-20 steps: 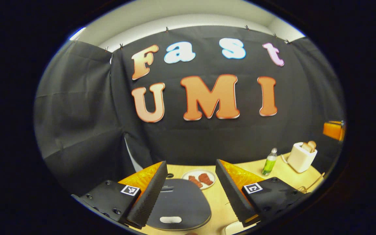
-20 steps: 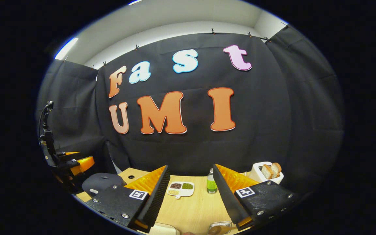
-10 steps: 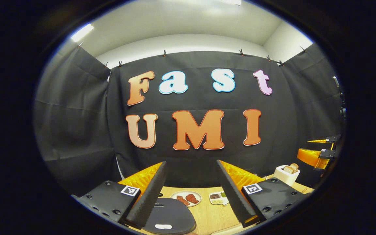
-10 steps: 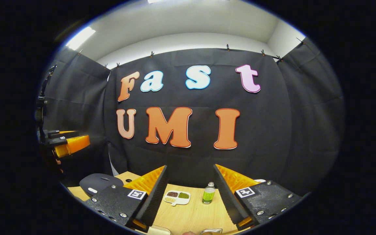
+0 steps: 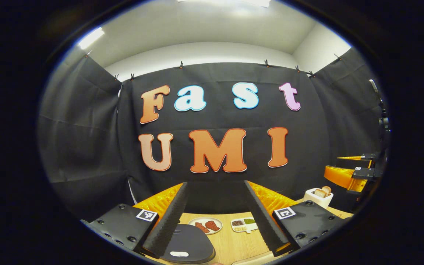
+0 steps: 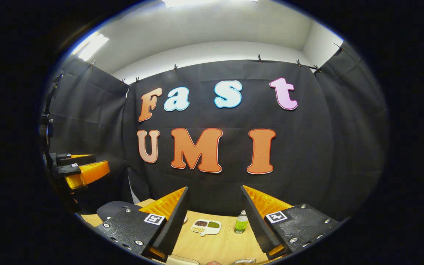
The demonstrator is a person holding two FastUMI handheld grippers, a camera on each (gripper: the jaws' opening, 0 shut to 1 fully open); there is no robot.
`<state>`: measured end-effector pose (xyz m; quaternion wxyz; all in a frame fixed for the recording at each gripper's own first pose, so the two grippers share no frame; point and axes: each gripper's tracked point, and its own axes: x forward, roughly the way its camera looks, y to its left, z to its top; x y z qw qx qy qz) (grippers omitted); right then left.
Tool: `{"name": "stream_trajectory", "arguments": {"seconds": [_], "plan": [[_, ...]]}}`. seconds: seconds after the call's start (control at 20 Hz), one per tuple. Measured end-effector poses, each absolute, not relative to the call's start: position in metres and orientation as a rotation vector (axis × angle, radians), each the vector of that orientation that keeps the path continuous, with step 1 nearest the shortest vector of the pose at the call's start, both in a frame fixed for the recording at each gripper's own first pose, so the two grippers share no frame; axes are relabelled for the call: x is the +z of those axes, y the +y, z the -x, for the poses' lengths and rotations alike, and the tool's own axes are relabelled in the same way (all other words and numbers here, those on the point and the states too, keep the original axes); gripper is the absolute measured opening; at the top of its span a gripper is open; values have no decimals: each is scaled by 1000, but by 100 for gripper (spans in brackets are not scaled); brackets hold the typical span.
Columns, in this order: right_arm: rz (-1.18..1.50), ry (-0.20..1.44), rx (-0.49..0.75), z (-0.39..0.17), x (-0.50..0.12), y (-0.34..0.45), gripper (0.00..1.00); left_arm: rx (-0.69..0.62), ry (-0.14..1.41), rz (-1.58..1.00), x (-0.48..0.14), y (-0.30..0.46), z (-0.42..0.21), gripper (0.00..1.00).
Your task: Close the left gripper, press the button to open the rice cooker; take a wooden spoon from the chopstick holder with the right hand, scoop a spoonful of rice and pour it into the rice cooker, then put the wooden spoon back into the chopstick holder.
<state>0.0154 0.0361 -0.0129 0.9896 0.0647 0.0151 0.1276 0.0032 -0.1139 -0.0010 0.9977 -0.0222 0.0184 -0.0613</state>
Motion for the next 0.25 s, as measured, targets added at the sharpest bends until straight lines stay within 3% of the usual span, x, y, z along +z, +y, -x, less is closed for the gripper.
{"name": "stream_trajectory", "arguments": {"seconds": [0.2,0.25], "plan": [[-131,27,266,-13,-12,40,84,-121,32,30,0,-114,-2,100],[-127,27,267,-13,-12,41,91,-121,32,29,0,-114,-1,100]]}}
